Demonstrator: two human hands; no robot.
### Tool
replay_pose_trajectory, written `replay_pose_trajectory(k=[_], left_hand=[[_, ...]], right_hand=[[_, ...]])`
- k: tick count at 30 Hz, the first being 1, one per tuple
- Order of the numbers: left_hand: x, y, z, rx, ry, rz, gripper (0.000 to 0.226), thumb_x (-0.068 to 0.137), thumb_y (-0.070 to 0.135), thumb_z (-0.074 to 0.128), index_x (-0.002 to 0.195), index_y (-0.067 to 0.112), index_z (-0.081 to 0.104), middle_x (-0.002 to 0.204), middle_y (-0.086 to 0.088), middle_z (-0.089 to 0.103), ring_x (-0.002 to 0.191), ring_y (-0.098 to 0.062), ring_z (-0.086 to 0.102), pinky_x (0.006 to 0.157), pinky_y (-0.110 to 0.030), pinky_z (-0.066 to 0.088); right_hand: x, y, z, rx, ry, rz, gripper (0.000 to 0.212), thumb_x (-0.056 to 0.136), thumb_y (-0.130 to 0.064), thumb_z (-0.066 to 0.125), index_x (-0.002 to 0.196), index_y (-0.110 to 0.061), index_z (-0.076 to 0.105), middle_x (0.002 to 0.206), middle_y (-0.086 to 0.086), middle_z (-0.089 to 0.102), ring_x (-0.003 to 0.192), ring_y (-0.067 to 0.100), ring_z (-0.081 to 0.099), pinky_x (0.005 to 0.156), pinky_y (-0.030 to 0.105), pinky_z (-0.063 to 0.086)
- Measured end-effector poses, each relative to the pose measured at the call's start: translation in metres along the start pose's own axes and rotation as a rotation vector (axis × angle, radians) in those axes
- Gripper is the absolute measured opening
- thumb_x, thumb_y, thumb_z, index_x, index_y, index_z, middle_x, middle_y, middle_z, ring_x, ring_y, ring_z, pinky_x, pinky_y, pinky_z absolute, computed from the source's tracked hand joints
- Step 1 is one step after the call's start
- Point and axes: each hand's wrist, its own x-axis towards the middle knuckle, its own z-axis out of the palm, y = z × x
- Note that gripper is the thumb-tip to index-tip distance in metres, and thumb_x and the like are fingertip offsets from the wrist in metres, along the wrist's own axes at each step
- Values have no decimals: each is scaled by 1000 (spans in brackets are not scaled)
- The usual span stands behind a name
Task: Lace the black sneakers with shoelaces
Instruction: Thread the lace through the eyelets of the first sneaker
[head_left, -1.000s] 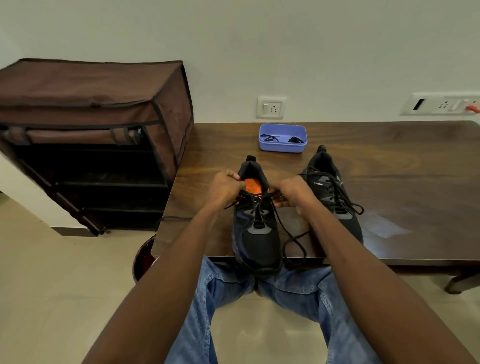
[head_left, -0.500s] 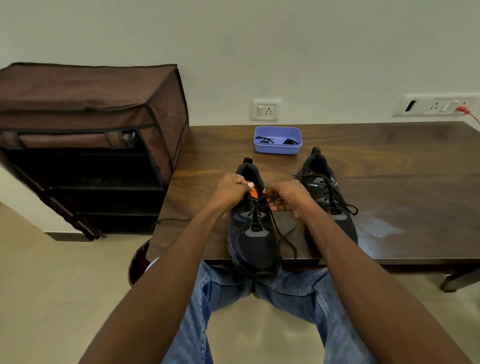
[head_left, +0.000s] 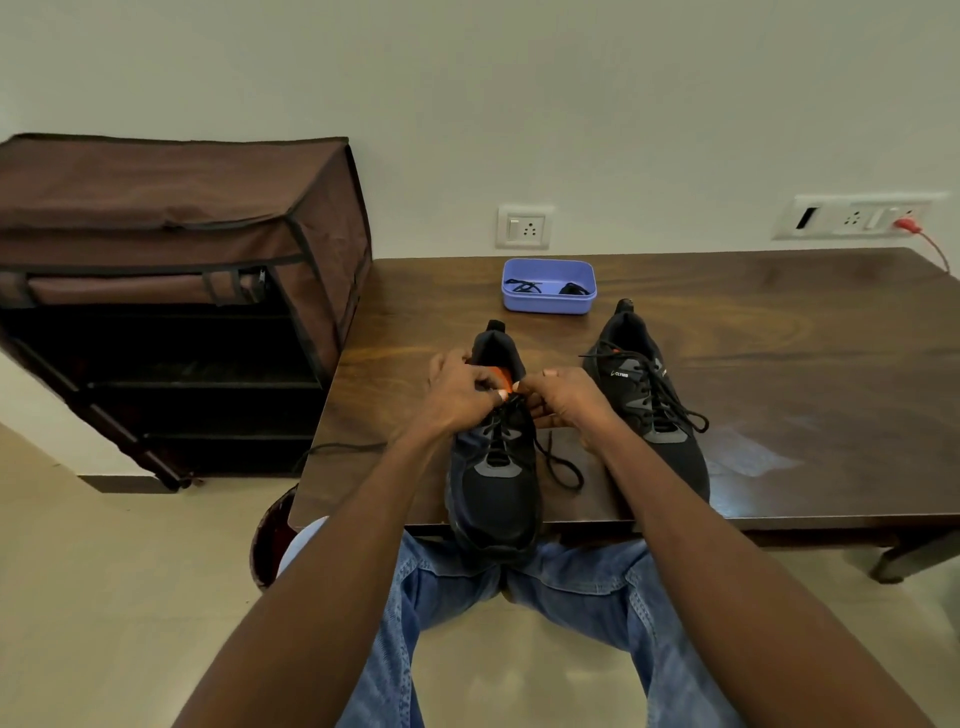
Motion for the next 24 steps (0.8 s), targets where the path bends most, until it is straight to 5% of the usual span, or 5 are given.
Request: replay_pose_trajectory(k=[5, 9, 15, 19, 24], left_hand=[[2, 2, -3, -295, 235, -55, 16, 87, 12, 71, 71, 14, 70, 120, -1, 57, 120, -20, 48, 99, -28, 42], [-2, -6, -25, -855, 637, -410, 14, 85, -2, 60, 75, 5, 65, 72, -1, 58, 62, -10, 50, 44, -14, 40], [-9, -3, -18, -161, 378, -196, 49, 87, 7, 62, 134, 20, 58, 150, -8, 32, 139, -25, 28, 113, -38, 31], [-4, 4, -3, 44, 48, 25, 16, 93, 24, 66, 107, 29, 72, 153, -6, 30, 144, -29, 13, 121, -45, 15], [-2, 3, -2, -187, 155, 47, 14, 90, 17, 71, 80, 26, 66, 117, -4, 63, 121, -22, 52, 101, -34, 42]], right_hand=[[2, 0, 0, -11, -1, -6, 12, 86, -16, 68, 74, -13, 67, 64, 4, 61, 56, 16, 57, 57, 26, 49], [4, 0, 1, 3, -10, 28, 14, 84, -15, 67, 70, -14, 63, 64, 5, 54, 55, 16, 48, 52, 26, 41], [4, 2, 2, -18, -2, -17, 10, 84, -17, 67, 75, -14, 64, 61, 1, 56, 56, 14, 52, 56, 26, 44], [5, 5, 0, -35, -6, -42, 15, 87, -19, 66, 72, -16, 63, 59, -1, 57, 56, 12, 54, 58, 26, 45], [7, 4, 2, -48, -3, -37, 12, 85, -19, 65, 74, -15, 65, 62, 2, 57, 59, 15, 53, 58, 28, 43]])
